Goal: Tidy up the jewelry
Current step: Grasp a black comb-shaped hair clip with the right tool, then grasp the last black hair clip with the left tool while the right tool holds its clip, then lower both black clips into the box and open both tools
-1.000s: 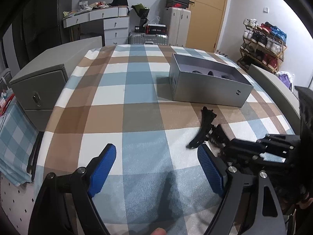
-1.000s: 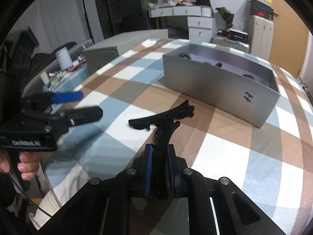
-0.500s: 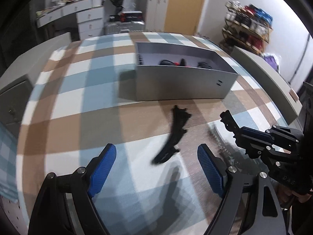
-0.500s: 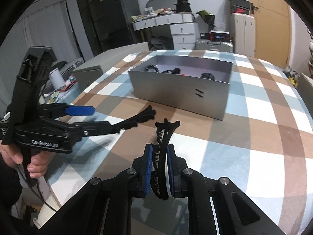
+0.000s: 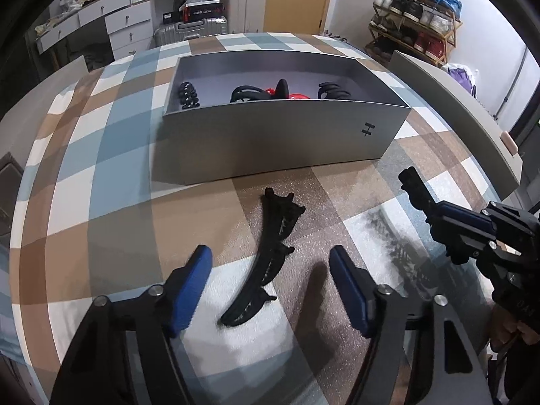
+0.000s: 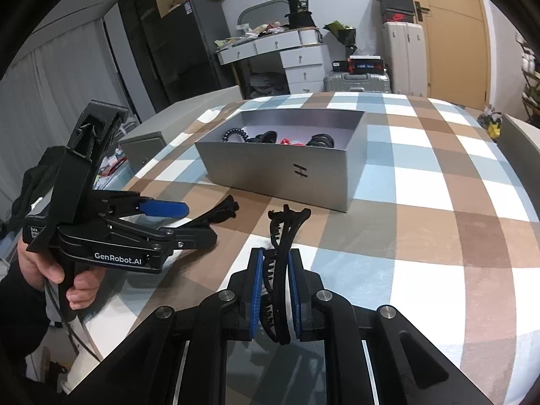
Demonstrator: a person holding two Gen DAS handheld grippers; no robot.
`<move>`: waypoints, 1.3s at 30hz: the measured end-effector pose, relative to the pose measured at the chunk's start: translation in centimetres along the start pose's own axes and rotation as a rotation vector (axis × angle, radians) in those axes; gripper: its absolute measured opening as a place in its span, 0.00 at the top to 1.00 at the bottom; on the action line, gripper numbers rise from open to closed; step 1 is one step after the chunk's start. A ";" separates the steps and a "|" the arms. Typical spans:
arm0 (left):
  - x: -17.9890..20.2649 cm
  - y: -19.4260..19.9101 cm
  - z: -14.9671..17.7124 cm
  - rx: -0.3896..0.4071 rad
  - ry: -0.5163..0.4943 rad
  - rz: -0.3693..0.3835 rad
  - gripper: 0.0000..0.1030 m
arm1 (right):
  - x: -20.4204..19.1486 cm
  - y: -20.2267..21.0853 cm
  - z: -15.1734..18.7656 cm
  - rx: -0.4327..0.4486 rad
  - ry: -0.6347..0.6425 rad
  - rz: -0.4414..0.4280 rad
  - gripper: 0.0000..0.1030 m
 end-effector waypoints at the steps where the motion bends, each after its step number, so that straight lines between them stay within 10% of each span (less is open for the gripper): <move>1: 0.1 0.0 0.0 0.001 -0.005 -0.002 0.44 | 0.1 0.0 0.0 0.001 -0.002 -0.001 0.86; 9: 0.9 -0.2 -0.5 0.006 -0.035 0.011 0.86 | 0.1 -0.1 -0.2 0.010 -0.016 -0.019 0.86; 39: 2.2 4.7 -10.7 0.281 -0.037 0.144 0.87 | 0.5 -0.6 -12.5 0.216 0.086 -0.074 0.86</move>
Point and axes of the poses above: each gripper's, at about its wrist camera, not at the fingertips, and y roughly against the way its jaws point, x to its right, z to its underside, the point moved 9 cm from there along -y, roughly the way its jaws point, and after that the axes turned 8 degrees about y, right-handed, at the moved point
